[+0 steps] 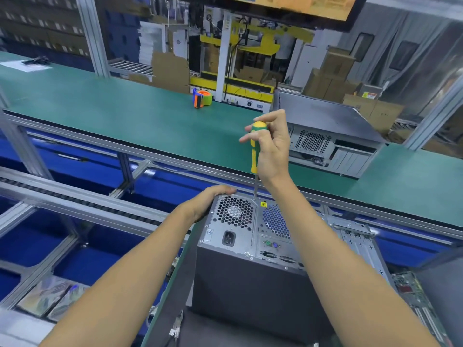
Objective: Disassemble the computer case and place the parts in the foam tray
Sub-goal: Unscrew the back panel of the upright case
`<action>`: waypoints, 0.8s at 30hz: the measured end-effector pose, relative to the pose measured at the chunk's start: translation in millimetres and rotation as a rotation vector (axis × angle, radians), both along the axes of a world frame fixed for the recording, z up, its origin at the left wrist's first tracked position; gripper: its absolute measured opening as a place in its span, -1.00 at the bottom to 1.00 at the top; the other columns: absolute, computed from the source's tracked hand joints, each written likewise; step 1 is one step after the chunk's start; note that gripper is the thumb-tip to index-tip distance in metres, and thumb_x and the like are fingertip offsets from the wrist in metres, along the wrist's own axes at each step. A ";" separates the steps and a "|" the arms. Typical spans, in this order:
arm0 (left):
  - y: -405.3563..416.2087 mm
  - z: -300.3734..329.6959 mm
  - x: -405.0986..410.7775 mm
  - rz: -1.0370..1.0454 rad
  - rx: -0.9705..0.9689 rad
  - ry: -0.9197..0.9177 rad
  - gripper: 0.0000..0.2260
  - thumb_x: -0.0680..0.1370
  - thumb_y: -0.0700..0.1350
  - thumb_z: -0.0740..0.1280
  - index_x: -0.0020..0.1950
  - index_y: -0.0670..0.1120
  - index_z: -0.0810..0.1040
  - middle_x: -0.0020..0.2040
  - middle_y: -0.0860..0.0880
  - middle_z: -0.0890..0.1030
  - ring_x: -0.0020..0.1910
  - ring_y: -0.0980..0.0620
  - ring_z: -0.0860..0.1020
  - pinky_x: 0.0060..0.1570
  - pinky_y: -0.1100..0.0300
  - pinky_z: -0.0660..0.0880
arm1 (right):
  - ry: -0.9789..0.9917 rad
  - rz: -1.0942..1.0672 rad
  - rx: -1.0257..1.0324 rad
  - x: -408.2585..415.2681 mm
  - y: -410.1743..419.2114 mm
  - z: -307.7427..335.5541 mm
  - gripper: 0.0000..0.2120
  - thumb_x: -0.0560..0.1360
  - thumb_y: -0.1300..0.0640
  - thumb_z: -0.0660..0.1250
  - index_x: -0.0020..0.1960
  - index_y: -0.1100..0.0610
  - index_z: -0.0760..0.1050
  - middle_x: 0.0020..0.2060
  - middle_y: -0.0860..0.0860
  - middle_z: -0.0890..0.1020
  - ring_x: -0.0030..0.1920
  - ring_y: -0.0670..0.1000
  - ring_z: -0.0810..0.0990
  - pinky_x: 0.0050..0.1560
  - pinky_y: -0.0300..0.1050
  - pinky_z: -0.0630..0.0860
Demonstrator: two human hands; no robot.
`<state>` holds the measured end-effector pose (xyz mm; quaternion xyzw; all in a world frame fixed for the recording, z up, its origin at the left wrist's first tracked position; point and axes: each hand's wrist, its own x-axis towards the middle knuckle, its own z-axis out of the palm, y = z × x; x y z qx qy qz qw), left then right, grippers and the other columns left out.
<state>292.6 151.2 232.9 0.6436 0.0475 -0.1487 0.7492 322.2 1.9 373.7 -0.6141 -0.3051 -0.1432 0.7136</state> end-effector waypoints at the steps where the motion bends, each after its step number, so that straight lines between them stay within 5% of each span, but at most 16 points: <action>1: -0.7 -1.4 0.9 0.005 -0.008 0.001 -0.85 0.34 0.16 0.50 -0.25 0.11 0.71 -0.14 -0.07 0.70 -0.21 -0.06 0.68 -0.10 0.10 0.61 | 0.022 0.109 0.009 0.3 -1.1 0.7 -0.82 0.42 0.34 0.21 -0.03 0.15 0.42 -0.24 0.01 0.60 -0.23 0.14 0.62 -0.13 0.13 0.62; 4: -2.5 -1.9 2.2 0.013 -0.027 -0.005 -0.84 0.34 0.14 0.50 -0.24 0.07 0.70 -0.16 -0.08 0.70 -0.23 -0.07 0.67 -0.13 0.12 0.61 | 0.084 0.254 0.056 1.4 -2.3 2.7 -0.78 0.43 0.38 0.11 0.00 0.21 0.42 -0.25 0.14 0.59 -0.38 0.09 0.55 -0.28 -0.05 0.52; 8: -3.4 -2.9 3.6 0.042 -0.044 0.021 -0.73 0.37 0.08 0.46 -0.07 -0.07 0.58 -0.12 -0.13 0.66 -0.24 -0.09 0.63 -0.09 0.08 0.54 | 0.033 0.161 -0.008 -10.2 6.4 4.2 -0.73 0.46 0.40 0.10 0.05 0.11 0.36 -0.25 0.19 0.48 -0.46 0.07 0.35 -0.41 -0.10 0.34; 10: -4.7 -2.7 4.1 0.041 -0.045 0.020 -0.69 0.37 0.07 0.46 -0.02 -0.09 0.55 -0.11 -0.14 0.64 -0.22 -0.10 0.62 -0.08 0.08 0.53 | 0.014 0.042 -0.096 -14.4 7.8 7.8 -0.84 0.48 0.34 0.17 -0.05 0.11 0.34 -0.23 0.13 0.50 -0.45 0.08 0.42 -0.41 -0.06 0.40; 13: -4.5 -1.7 3.2 0.045 -0.019 0.004 -0.63 0.33 0.12 0.48 -0.01 -0.08 0.55 -0.11 -0.12 0.66 -0.22 -0.07 0.65 -0.07 0.08 0.54 | -0.093 -0.240 -0.501 -9.7 1.5 31.6 -0.88 0.50 0.21 0.23 -0.15 0.05 0.33 -0.15 -0.08 0.47 -0.19 0.02 0.58 -0.27 0.10 0.51; 15: -4.1 -2.3 2.2 0.042 0.011 -0.019 -0.57 0.28 0.18 0.48 0.00 -0.05 0.54 -0.13 -0.09 0.67 -0.22 -0.04 0.65 -0.07 0.08 0.54 | -0.250 -0.403 -0.906 -4.3 -3.8 55.1 -0.92 0.47 0.12 0.20 -0.16 0.02 0.29 -0.18 -0.06 0.43 -0.11 0.06 0.46 -0.30 0.01 0.36; 20: -3.8 -2.8 1.1 0.025 -0.004 -0.032 -0.69 0.36 0.14 0.46 -0.09 -0.04 0.53 -0.18 -0.07 0.65 -0.25 -0.04 0.64 -0.16 0.13 0.56 | -0.141 -0.369 -1.708 -1.9 -0.6 99.2 -0.66 0.62 -0.12 0.15 -0.21 0.08 0.36 -0.28 0.03 0.54 -0.22 0.15 0.56 -0.13 -0.02 0.46; 24: -5.4 -0.9 0.6 0.029 -0.012 -0.012 -0.71 0.38 0.13 0.43 -0.10 -0.04 0.49 -0.19 -0.07 0.62 -0.26 -0.06 0.61 -0.12 0.10 0.53 | 0.084 -0.096 -1.993 1.4 3.2 125.8 -0.64 0.61 -0.03 0.24 -0.17 0.25 0.53 -0.49 0.07 0.61 -0.55 0.05 0.51 -0.40 -0.18 0.42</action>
